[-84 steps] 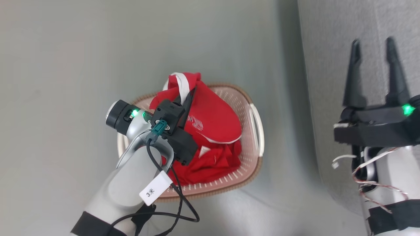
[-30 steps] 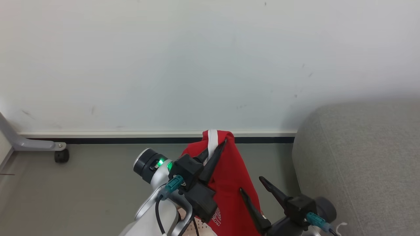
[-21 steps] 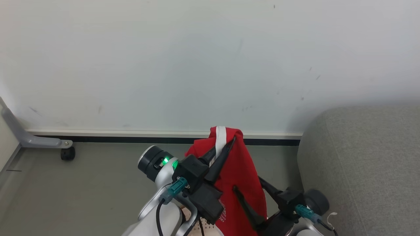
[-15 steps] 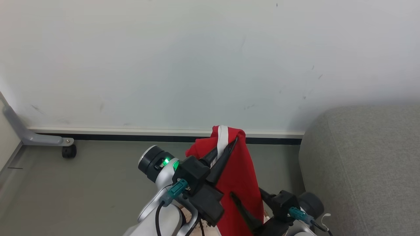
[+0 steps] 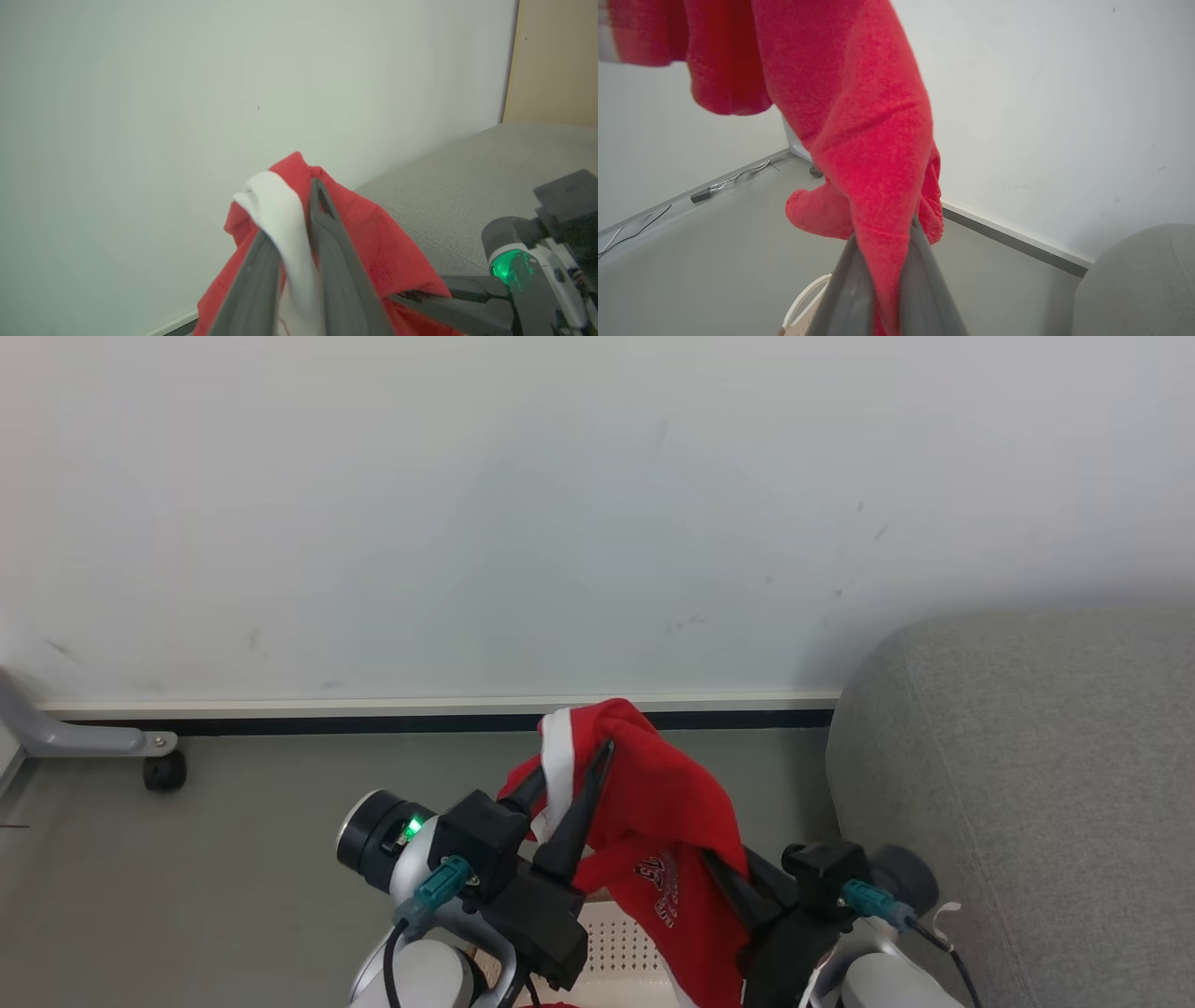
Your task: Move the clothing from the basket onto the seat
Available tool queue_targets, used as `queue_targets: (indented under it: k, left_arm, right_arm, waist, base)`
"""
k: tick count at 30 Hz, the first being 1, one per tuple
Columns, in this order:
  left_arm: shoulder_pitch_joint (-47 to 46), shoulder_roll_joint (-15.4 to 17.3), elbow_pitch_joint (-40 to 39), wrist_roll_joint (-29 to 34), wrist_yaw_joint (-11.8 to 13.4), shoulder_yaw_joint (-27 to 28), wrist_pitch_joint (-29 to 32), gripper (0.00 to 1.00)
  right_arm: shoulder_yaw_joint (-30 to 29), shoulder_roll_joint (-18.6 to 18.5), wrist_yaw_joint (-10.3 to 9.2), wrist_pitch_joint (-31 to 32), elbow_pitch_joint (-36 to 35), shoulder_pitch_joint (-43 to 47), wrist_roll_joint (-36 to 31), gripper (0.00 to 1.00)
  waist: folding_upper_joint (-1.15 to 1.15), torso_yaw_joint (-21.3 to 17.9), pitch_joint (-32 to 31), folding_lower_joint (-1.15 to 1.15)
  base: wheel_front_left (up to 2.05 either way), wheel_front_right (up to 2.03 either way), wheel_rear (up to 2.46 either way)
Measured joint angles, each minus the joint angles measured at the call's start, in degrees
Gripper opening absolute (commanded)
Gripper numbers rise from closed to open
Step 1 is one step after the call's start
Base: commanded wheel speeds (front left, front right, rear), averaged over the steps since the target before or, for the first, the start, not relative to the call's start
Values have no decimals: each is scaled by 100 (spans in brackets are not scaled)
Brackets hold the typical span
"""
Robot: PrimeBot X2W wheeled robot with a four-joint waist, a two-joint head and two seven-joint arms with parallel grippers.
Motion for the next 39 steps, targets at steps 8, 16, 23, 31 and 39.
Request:
queue_targets:
  k: [8, 16, 23, 31, 39]
  left_arm:
    - [274, 42, 133, -90, 196, 197, -58, 100]
    - [598, 94, 304, -245, 253, 271, -125, 100]
    - [765, 134, 488, -280, 305, 327, -219, 100]
    - [901, 115, 547, -280, 321, 281, -369, 100]
    - [1056, 24, 571, -280, 308, 149, -501, 100]
  right_arm:
    - [-280, -355, 0, -2, -146, -131, 110, 0]
    - [-625, -646, -1, -4, -393, -132, 222, 0]
    - [-914, -958, -90, -4, -686, -105, 255, 0]
    - [-1053, -1179, -224, -4, -1021, 119, 252, 0]
    - [-1120, -1372, -342, -4, -1481, 326, 214, 0]
  waist:
    - [0, -219, 74, 0]
    - [0, -445, 127, 0]
    - [0, -633, 151, 0]
    - [0, -873, 160, 0]
    - [0, -1268, 170, 0]
  base:
    - [0, 0, 0]
    - [0, 0, 0]
    - [0, 0, 0]
    - [0, 0, 0]
    - [0, 0, 0]
